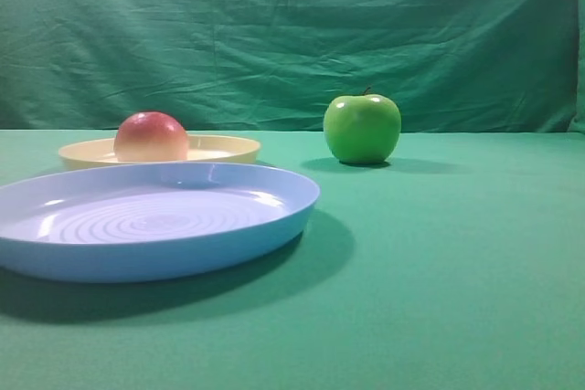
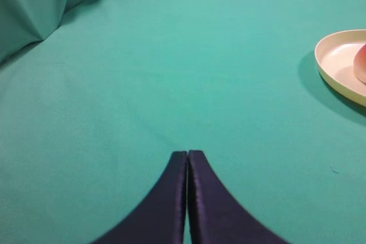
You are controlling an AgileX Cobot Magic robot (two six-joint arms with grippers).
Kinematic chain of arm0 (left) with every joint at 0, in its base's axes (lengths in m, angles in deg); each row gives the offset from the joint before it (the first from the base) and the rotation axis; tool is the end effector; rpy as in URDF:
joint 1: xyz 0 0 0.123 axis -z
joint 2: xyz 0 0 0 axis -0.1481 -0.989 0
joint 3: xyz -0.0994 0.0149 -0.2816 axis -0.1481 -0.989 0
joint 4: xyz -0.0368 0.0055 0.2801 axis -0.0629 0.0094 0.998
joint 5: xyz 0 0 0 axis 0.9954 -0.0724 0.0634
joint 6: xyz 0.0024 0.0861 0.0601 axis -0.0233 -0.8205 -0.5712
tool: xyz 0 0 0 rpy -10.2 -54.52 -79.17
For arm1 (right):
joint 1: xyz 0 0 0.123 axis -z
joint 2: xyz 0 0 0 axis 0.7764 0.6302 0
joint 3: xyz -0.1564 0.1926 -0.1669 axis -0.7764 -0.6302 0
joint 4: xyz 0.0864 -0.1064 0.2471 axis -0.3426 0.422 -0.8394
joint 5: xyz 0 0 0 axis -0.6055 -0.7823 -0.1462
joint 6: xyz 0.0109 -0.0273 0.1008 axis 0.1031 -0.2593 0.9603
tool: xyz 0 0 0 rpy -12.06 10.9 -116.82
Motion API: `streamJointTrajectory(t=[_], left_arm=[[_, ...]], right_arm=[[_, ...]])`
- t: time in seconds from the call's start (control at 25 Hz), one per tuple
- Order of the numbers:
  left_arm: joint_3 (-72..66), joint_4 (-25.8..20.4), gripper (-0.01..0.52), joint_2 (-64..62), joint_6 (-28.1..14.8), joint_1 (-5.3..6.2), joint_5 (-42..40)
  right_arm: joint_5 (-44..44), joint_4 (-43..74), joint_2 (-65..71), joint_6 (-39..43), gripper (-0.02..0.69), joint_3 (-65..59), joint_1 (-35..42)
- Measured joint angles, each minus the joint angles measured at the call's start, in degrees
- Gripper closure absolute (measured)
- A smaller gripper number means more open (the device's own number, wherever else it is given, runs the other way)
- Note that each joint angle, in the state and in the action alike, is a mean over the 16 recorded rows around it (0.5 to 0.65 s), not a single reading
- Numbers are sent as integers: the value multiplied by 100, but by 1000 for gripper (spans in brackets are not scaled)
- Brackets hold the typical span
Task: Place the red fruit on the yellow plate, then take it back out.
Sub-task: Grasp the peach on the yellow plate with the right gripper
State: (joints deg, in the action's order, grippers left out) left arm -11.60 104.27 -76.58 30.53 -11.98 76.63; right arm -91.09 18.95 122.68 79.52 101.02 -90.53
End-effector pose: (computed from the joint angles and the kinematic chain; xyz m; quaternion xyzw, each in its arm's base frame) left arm 0.0812 0.0174 0.1738 -0.0707 0.7913 0.0574 0.6046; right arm 0.2311 0.1835 0.5370 -0.2952 0.8470 0.1244 0.4242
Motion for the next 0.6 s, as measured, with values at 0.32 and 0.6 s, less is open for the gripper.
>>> streamJointTrajectory(t=[0.32,0.6], left_arm=[[0,0,514,0,0,0,0],[0,0,514,0,0,0,0]], right_arm=[[441,558,-1091,245,665,-1437,188],[1145,599,-2391,343,665,-3263,803]])
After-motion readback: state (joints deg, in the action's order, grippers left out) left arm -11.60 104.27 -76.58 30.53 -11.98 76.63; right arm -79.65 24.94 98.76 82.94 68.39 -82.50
